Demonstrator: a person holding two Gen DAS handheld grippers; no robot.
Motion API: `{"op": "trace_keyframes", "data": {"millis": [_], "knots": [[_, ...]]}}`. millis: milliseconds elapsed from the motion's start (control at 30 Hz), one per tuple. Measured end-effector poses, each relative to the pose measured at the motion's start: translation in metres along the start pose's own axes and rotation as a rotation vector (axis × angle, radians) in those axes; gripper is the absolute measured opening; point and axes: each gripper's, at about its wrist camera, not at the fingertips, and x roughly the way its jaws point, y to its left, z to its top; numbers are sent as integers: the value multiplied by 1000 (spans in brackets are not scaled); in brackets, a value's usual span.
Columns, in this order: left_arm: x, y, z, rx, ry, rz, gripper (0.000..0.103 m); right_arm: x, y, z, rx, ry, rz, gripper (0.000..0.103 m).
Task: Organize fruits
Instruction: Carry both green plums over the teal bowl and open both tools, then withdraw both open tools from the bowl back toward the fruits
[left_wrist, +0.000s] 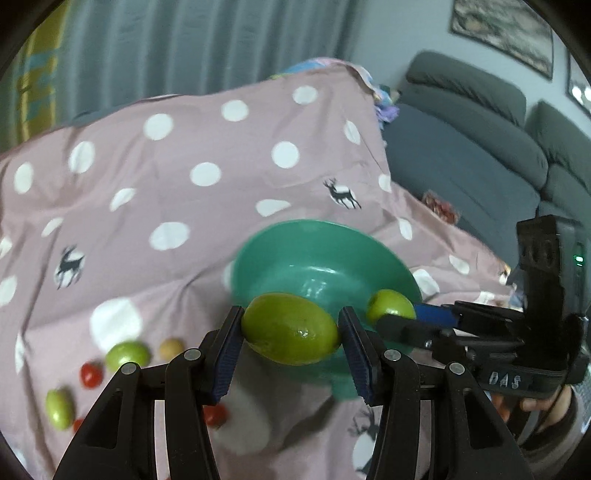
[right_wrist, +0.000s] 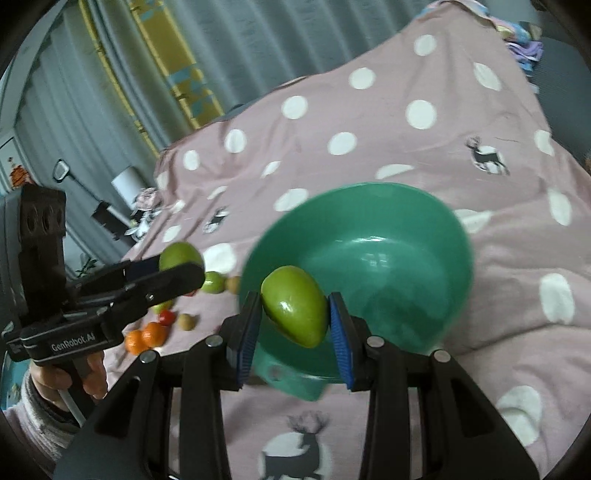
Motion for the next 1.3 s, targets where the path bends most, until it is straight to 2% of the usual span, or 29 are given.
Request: {"op": "trace_keyframes", "data": {"millis": [167, 300, 433, 467, 533, 600, 767, 933, 1133, 1300], "knots": [[31, -16, -2, 27, 55, 2, 52, 8, -11, -5, -12, 25, -65, 38], [44, -21, -5, 47, 81, 23, 52, 11, -17, -8, -17, 29, -81, 39], [42, -13, -2, 5, 87, 5, 55, 10, -17, -6, -23, 22, -90, 45], [39, -10, -1, -4, 81, 4, 58, 9, -16, -6, -24, 18, -86, 46], [28, 0, 0, -30, 62, 10, 85, 6, -15, -6, -23, 12, -83, 46], [13, 13, 0, -64, 37, 31, 92, 2, -13, -5, -23, 2, -82, 48], [-32, 61, -9, -172, -9, 108, 92, -10, -2, -5, -30, -23, -62, 50], [-80, 108, -34, -287, -44, 214, 92, -13, 17, -8, -56, -25, -24, 53], [-108, 135, -79, -362, -11, 292, 92, -14, 42, -10, -110, -11, 25, 53], [-112, 136, -114, -368, 51, 292, 92, -12, 61, -14, -158, 19, 54, 55]]}}
